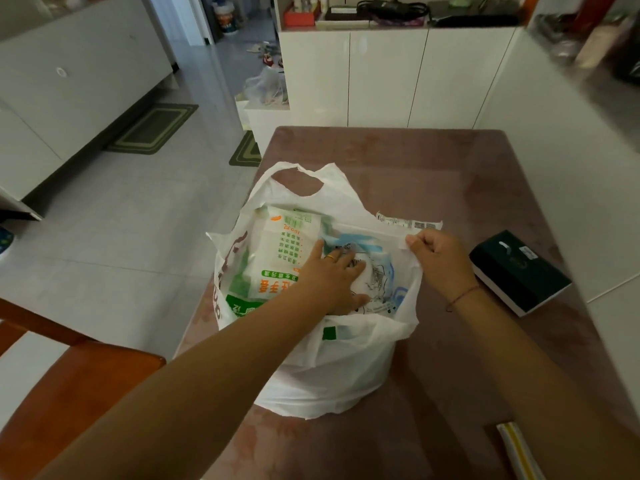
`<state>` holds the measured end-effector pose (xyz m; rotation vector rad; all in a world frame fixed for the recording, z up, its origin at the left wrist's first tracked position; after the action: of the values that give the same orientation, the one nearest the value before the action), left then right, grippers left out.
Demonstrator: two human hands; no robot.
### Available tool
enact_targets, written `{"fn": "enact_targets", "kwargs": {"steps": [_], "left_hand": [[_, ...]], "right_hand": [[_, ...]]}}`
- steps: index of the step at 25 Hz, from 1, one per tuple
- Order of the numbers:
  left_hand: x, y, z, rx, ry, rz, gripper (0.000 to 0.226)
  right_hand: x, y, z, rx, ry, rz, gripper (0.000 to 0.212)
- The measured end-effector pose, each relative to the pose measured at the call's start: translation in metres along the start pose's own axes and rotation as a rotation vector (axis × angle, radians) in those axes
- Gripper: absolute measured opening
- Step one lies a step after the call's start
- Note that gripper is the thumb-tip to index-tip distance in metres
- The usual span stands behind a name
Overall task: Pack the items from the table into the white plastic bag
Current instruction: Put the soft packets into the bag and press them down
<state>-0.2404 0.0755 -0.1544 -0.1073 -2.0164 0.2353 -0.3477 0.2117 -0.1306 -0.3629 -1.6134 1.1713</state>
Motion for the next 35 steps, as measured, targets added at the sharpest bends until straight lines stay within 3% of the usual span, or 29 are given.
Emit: {"fn": "enact_targets", "kwargs": {"steps": [3,6,7,8,10,11,13,17,22,27,28,31,33,35], "left_hand": [[0.027,-0.018,-0.026,0.043,0.150,-0.195,0.073],[0.048,-0.090,-0.083,0.477,0.561,-0.312,0.080],[0.039,-0.117,-0.099,0.663,0.554,-0.370,0.088],[0.025,-0.139,-0.110,0.809,0.438,-0.468,0.095],[-0.005,-0.160,-0.115,0.920,0.193,-0.598,0.086],[-0.015,-0.162,-0.113,0.906,0.152,-0.615,0.068],[-0.016,-0.165,-0.110,0.860,0.286,-0.632,0.034],[-0.003,-0.157,-0.116,0.770,0.596,-0.717,0.031],[-0.001,-0.143,-0.133,0.709,0.768,-0.863,0.029],[-0.007,-0.133,-0.113,0.712,0.603,-0.986,0.029],[-0.007,-0.134,-0.110,0.707,0.575,-0.996,0.029],[-0.008,-0.138,-0.106,0.717,0.542,-0.993,0.029],[-0.007,-0.137,-0.101,0.711,0.541,-0.985,0.027],[-0.006,-0.138,-0.094,0.716,0.507,-0.999,0.027]], "right_hand": [[0.000,0.001,0.002,-0.012,-0.025,-0.012,0.027],[-0.003,0.001,0.003,-0.029,-0.040,0.008,0.025],[-0.003,0.002,0.003,-0.037,-0.031,0.022,0.025],[-0.004,0.005,0.003,-0.046,-0.029,0.032,0.025],[-0.004,0.008,0.002,-0.049,-0.043,0.058,0.027],[-0.004,0.008,0.002,-0.049,-0.046,0.082,0.028],[-0.004,0.005,0.000,-0.039,-0.036,0.117,0.029],[-0.002,-0.021,-0.004,0.066,0.002,0.119,0.025],[0.011,-0.032,-0.014,0.095,0.070,0.253,0.024],[0.000,-0.030,-0.004,-0.017,-0.163,0.064,0.018],[0.005,-0.039,-0.009,0.002,-0.173,0.035,0.027],[0.017,-0.086,-0.046,0.207,-0.279,-0.037,0.081],[0.002,-0.109,-0.076,0.248,-0.469,-0.184,0.093],[-0.019,-0.105,-0.094,0.223,-0.575,-0.421,0.087]]}}
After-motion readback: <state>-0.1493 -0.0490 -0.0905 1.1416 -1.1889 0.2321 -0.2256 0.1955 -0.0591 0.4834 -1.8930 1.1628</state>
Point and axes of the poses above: each hand's wrist, its own z-axis towards the middle knuckle, its own x-axis out of the back of the hand, y = z × x, the point moved 5 cm from there along z, towards the middle knuckle, and after that the axes turned 2 degrees about -y, right-handed, at the moved point
